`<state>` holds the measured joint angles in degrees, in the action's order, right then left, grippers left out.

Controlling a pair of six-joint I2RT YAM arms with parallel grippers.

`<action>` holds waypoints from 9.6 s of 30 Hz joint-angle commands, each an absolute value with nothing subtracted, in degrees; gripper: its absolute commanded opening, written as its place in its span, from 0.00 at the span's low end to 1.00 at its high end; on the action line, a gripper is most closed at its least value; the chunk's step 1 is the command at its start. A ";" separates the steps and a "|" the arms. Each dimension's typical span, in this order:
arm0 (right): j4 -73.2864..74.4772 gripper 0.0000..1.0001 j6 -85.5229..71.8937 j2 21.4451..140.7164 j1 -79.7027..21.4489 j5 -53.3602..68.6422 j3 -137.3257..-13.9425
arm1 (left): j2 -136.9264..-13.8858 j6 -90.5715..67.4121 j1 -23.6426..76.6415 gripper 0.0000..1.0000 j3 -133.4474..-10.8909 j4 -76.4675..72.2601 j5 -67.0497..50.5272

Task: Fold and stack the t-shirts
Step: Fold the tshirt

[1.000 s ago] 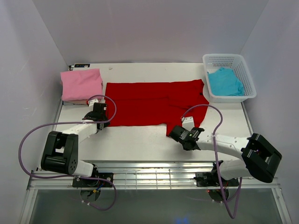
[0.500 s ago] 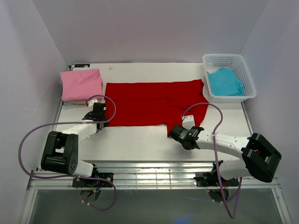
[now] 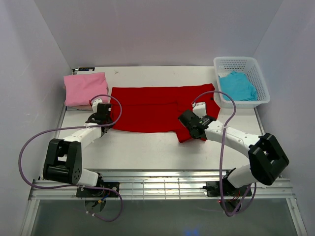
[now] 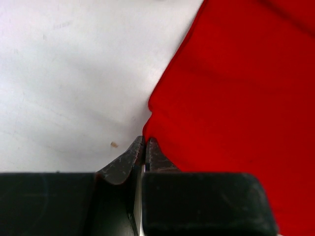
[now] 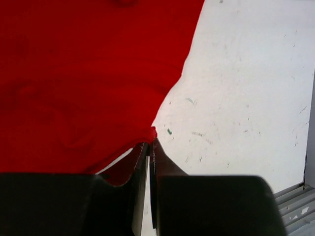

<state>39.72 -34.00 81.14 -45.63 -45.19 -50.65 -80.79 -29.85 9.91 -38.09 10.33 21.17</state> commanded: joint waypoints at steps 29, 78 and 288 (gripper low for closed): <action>24.87 0.08 4.74 120.84 -22.94 -43.33 -103.17 | -103.27 -29.62 5.19 0.13 -68.72 11.25 16.27; 14.93 0.59 4.93 122.88 -17.49 -33.59 -104.86 | -98.34 -29.61 17.75 0.42 -71.63 0.53 13.81; 20.65 0.53 -47.19 69.52 -64.68 -29.26 -31.81 | -66.71 -58.09 60.20 0.54 -22.15 7.56 14.67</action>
